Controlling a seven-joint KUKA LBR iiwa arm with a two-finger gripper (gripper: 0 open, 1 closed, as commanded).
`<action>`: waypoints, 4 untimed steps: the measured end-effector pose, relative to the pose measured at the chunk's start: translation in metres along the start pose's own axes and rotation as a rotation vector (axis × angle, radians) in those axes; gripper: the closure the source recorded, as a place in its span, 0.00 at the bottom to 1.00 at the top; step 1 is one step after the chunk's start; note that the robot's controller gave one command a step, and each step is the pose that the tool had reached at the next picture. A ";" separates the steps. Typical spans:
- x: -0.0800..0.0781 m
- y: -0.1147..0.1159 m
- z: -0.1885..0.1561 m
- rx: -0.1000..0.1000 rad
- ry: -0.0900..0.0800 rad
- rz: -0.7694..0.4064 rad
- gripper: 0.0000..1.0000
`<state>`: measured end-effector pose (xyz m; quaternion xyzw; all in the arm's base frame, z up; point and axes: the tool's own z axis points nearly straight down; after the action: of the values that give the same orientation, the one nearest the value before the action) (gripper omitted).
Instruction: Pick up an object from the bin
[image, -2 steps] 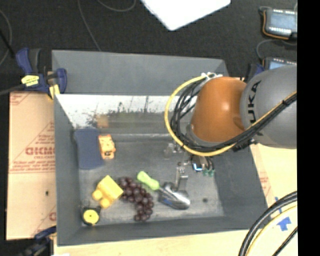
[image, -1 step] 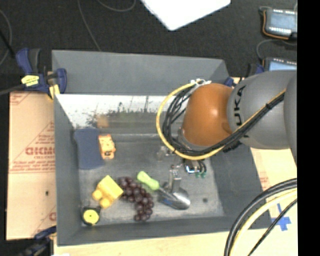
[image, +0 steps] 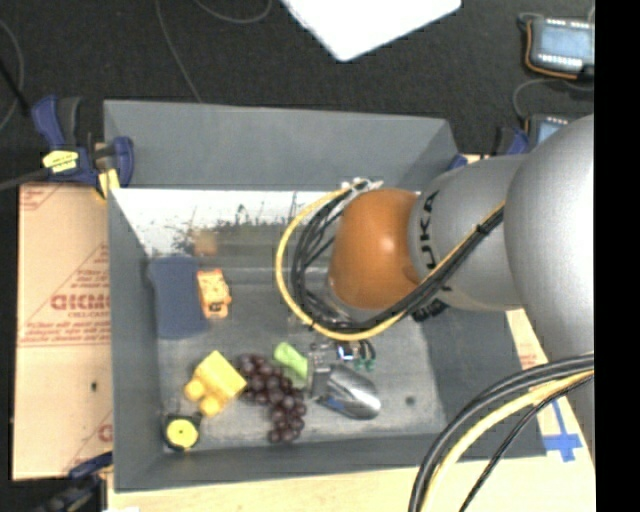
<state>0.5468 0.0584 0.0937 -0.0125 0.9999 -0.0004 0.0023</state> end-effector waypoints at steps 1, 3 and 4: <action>0.019 0.004 0.023 0.000 -0.005 0.195 1.00; 0.019 0.004 0.023 0.000 -0.005 0.196 1.00; 0.065 -0.062 0.023 0.000 -0.007 0.207 1.00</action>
Offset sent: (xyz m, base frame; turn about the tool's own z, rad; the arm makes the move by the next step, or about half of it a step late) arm 0.0000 0.0000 0.0000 0.0000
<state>0.4834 -0.0048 0.0702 0.0908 0.9958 -0.0002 0.0057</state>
